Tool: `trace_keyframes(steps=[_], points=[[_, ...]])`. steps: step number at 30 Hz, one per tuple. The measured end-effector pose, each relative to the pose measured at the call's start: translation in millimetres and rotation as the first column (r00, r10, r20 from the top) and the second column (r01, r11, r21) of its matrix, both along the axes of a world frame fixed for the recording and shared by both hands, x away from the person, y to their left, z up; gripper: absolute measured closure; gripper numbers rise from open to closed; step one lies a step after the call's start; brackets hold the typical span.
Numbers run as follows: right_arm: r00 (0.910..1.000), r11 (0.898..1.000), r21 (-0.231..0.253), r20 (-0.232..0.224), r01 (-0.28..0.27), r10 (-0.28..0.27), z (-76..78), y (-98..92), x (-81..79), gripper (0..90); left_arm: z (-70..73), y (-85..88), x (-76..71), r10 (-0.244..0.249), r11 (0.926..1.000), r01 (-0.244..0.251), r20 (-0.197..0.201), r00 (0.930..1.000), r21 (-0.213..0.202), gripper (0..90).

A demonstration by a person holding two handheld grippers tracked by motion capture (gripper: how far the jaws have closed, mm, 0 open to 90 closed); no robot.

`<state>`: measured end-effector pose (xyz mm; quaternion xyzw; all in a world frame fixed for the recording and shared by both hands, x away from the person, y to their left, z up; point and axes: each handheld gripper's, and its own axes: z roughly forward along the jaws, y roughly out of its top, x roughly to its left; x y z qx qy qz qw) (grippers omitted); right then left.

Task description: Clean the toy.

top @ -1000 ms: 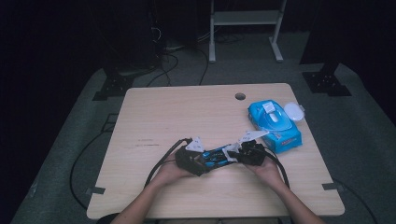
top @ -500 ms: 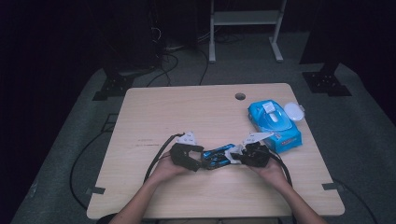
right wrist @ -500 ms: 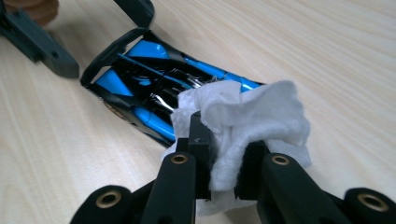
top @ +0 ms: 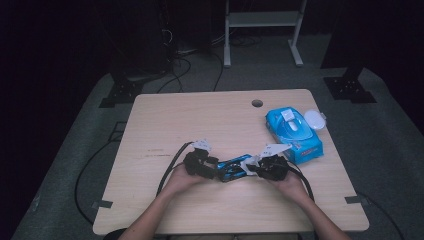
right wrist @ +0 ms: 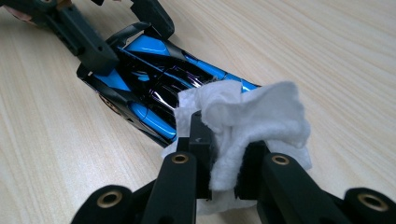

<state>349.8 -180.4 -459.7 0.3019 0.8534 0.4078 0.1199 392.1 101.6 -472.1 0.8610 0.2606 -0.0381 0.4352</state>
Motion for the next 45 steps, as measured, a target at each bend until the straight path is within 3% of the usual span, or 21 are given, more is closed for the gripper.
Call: trace_keyframes(steps=[4,9,16,22,29,32,35,40,43,45], points=[[0.9992,1.0,0.004,0.04,0.001,-0.001,-2.9,-0.3,-4.6,80.5,-0.6,0.6,0.4,0.006,1.0,-0.006,-0.023,0.9997,-0.004,29.1],[0.9949,1.0,-0.026,0.101,-0.003,0.005,-4.0,2.4,-10.0,81.0,-3.1,2.3,3.5,0.002,0.9999,-0.003,-0.059,0.9982,-0.016,29.0],[0.9903,1.0,-0.03,0.138,-0.007,0.011,-5.8,1.5,-17.4,81.4,-2.7,0.7,2.1,-0.006,0.9999,0.006,-0.065,0.9978,-0.014,26.5],[0.9892,0.999,-0.028,0.143,-0.027,0.031,-6.2,-0.3,-24.2,81.3,-2.9,-0.9,1.7,-0.025,0.9996,0.023,-0.075,0.9969,-0.018,26.5],[0.9864,0.999,-0.045,0.16,-0.03,0.037,-6.3,0.7,-27.0,81.3,-2.3,-0.3,1.5,-0.036,0.999,0.033,-0.092,0.9951,-0.03,32.8],[0.9867,0.999,-0.044,0.158,-0.03,0.036,-6.2,0.3,-27.2,81.4,-0.1,-0.1,-0.5,-0.036,0.9991,0.035,-0.053,0.9979,-0.023,38.3],[0.9878,0.999,-0.032,0.152,-0.026,0.03,-6.8,-1.1,-28.0,81.4,1.7,-2.2,-4.0,-0.03,0.9995,0.03,-0.027,0.9992,-0.014,38.8],[0.9873,0.999,-0.027,0.157,-0.023,0.027,-7.6,-2.0,-30.3,81.5,5.2,-4.6,-12.8,-0.029,0.9995,0.029,0.051,0.9983,0.007,39.6],[0.9879,0.999,-0.032,0.152,-0.026,0.031,-7.1,-2.9,-32.1,81.5,9.3,-7.8,-23.5,-0.036,0.9987,0.03,0.145,0.9888,0.042,40.1],[0.9886,0.999,-0.034,0.147,-0.028,0.032,-6.5,-3.3,-33.3,81.4,12.5,-10.4,-31.5,-0.047,0.9966,0.031,0.207,0.9772,0.076,40.8]])
